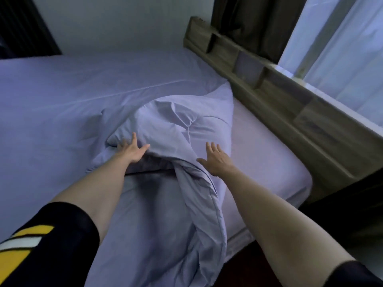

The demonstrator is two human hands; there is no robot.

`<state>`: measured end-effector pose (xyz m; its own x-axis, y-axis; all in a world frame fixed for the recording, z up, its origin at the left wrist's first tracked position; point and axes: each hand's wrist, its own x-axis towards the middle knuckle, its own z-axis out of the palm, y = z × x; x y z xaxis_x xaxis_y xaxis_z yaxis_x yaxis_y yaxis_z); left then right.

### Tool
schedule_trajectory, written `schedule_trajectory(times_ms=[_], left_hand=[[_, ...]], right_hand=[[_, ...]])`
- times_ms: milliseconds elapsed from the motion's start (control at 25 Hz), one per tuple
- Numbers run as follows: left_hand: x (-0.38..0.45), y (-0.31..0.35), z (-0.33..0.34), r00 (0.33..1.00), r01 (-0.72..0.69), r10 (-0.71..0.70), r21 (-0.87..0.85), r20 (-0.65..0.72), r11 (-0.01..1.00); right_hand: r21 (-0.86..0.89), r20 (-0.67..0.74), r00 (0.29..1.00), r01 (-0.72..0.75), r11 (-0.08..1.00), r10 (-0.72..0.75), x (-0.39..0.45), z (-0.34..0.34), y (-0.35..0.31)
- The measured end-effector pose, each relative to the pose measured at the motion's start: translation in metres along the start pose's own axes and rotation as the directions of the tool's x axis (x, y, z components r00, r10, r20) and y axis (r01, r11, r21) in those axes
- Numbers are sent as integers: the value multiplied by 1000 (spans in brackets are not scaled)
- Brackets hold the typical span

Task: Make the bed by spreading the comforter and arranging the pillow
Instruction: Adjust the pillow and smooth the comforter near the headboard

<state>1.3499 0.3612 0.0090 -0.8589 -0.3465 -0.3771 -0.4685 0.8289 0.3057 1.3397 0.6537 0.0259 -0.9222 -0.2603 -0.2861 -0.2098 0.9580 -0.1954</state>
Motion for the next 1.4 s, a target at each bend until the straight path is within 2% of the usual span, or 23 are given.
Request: schedule_trajectory(times_ms=[240,400,600,720,880,920,960,1000,1040,1080,1120,1200,1280,1360,1400], left_hand=[[62,4,8,981,193,-194,-222,18,956],[97,22,18,981,183,-191,-387,18,904],[115,53,8,988,126,-152,-467,-20,875],[105,70,11,988,126,-151,-552,0,824],[71,104,34,968,244,-226,-643,113,726],[62,114,44,957,279,-260,-667,131,691],[63,119,59,946,308,-279,-731,166,609],[50,133,67,928,354,-289,-799,236,486],[41,145,79,891,427,-303,-853,339,300],[26,161,86,855,501,-246,-850,457,163],[-1,183,88,842,536,-118,-840,526,80],[-38,227,97,860,510,-5,-859,510,43],[-67,273,107,880,466,49,-880,472,89],[-91,318,125,866,455,142,-874,479,172],[-108,343,137,843,459,178,-852,507,253]], right_hand=[[139,102,990,85,987,-100,91,14,-37],[265,150,980,85,961,-128,125,29,-50],[222,62,985,141,965,-159,140,23,-42],[218,-15,988,150,964,-151,130,10,-23],[275,-138,971,228,934,-196,95,-7,9],[299,-162,966,241,923,-200,83,-12,19],[315,-187,961,256,914,-205,71,-17,29],[325,-216,954,272,906,-209,56,-22,44],[339,-245,947,283,897,-206,41,-26,59],[361,-271,944,280,889,-187,27,-28,76],[383,-289,944,267,884,-160,12,-30,96],[425,-304,948,221,878,-91,-18,-35,141],[439,-316,949,168,883,-24,-45,-38,187],[462,-326,943,93,882,72,-72,-36,235],[494,-335,931,43,869,144,-87,-32,262]])
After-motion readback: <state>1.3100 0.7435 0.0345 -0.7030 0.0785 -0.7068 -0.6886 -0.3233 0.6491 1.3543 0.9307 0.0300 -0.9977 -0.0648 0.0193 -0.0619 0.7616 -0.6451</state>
